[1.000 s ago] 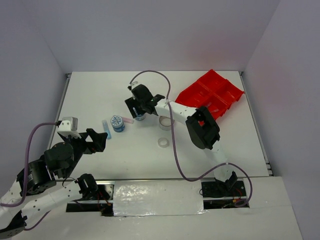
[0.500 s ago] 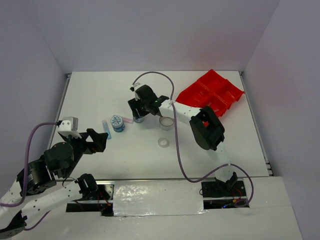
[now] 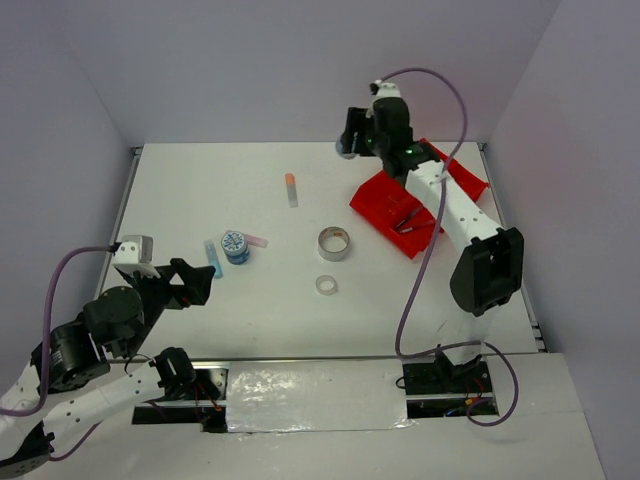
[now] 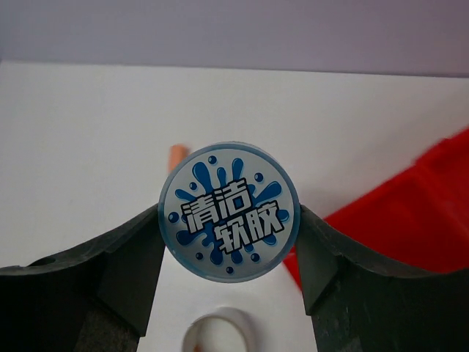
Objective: Sort the stationery into containers
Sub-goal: Place the stationery in the storage box.
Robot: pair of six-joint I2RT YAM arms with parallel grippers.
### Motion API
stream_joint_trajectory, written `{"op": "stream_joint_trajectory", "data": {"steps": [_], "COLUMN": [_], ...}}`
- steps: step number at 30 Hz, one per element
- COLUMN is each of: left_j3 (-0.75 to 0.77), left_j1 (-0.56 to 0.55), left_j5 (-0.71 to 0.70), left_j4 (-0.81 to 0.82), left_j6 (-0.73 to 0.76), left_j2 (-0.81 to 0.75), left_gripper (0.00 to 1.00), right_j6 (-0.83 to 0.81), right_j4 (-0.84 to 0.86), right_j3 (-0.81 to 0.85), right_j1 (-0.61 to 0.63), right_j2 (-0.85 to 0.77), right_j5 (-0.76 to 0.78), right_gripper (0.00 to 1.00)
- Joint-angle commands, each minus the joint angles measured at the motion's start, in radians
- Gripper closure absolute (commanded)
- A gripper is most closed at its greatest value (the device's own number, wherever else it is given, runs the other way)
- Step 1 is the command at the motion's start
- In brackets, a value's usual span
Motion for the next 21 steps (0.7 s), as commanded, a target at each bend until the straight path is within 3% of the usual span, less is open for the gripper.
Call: {"op": "stream_joint_trajectory", "data": {"steps": [1, 5, 11, 21], "left_j3": [0.022, 0.019, 0.019, 0.014], "left_j1": [0.0, -0.001, -0.001, 0.0], "left_j5": [-0.001, 0.004, 0.019, 0.048], "left_j4": [0.041, 0.043, 0.049, 0.066], "left_j6": [0.025, 0.03, 0.038, 0.059], "left_j2": [-0.022, -0.013, 0.009, 0.036], "left_gripper": [0.01, 0.01, 0.01, 0.01], "right_j6": [0.048, 0.064, 0.025, 0.002], "right_j4": [-0.115, -0.077, -0.121, -0.155], "right_j3": [0.037, 0.023, 0.157, 0.356], "right_j1": [-0.078, -0.179, -0.309, -0.388], "right_j2": [-0.017, -0.02, 0.133, 0.325], "right_j5": [0.159, 0.246, 0.239, 0.197], "right_gripper": [1.0, 1.0, 1.0, 1.0]}}
